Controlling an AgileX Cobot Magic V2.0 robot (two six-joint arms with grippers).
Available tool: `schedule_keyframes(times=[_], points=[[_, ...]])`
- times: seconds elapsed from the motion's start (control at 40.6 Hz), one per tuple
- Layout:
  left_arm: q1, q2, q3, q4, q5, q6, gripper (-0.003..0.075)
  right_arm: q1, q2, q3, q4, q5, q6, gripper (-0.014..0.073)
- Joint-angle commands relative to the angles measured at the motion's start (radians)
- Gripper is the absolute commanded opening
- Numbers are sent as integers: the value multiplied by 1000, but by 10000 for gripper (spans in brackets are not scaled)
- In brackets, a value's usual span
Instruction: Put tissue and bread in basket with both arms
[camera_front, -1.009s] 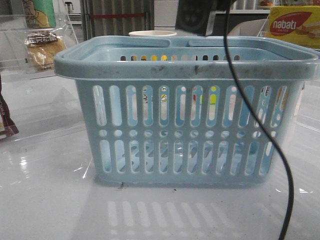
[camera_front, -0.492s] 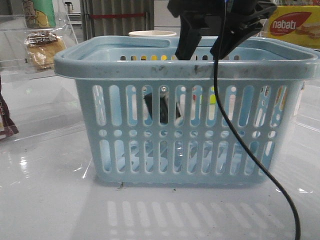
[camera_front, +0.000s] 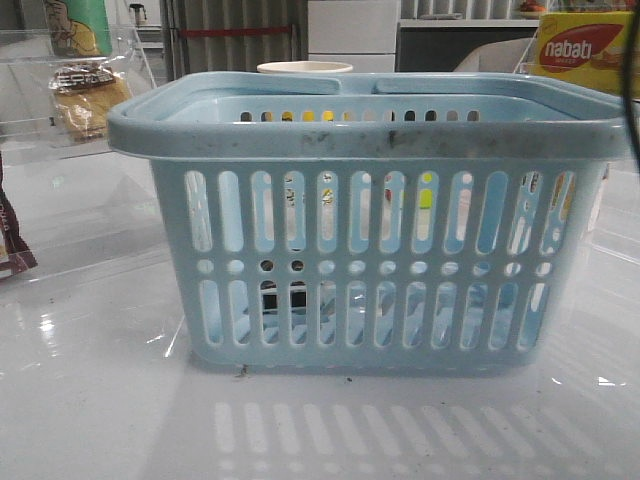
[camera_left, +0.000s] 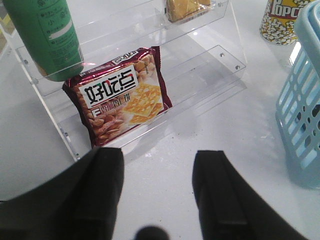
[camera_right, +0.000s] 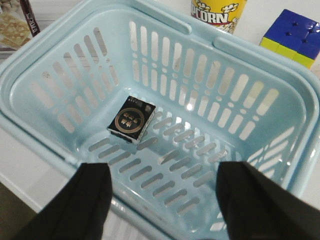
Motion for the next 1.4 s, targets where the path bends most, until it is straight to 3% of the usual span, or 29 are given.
schedule_keyframes(times=[0.0,0.172,0.344,0.394,0.664,0.91,1.255,1.378], points=[[-4,9,-30,0,-70,20,382,0,-129,52,-15,-62,-14,551],[-4,11,-30,0,-89,20,408,0,-291,173,-15,-33,-14,551],[-4,54,-37,-7,-182,40,620,0,-392,229,-15,-16,-14,551],[-4,94,-53,-17,-206,40,645,0,-402,234,-18,-14,-14,551],[-4,387,-224,-38,-214,40,644,0,-403,234,-18,-9,-14,551],[-4,684,-401,-23,-310,40,644,0,-403,234,-18,-9,-14,551],[-4,993,-657,-31,-303,42,644,0,-403,234,-18,-9,-14,551],[15,1059,-716,-129,-297,142,644,0,-403,234,-18,-9,-14,551]])
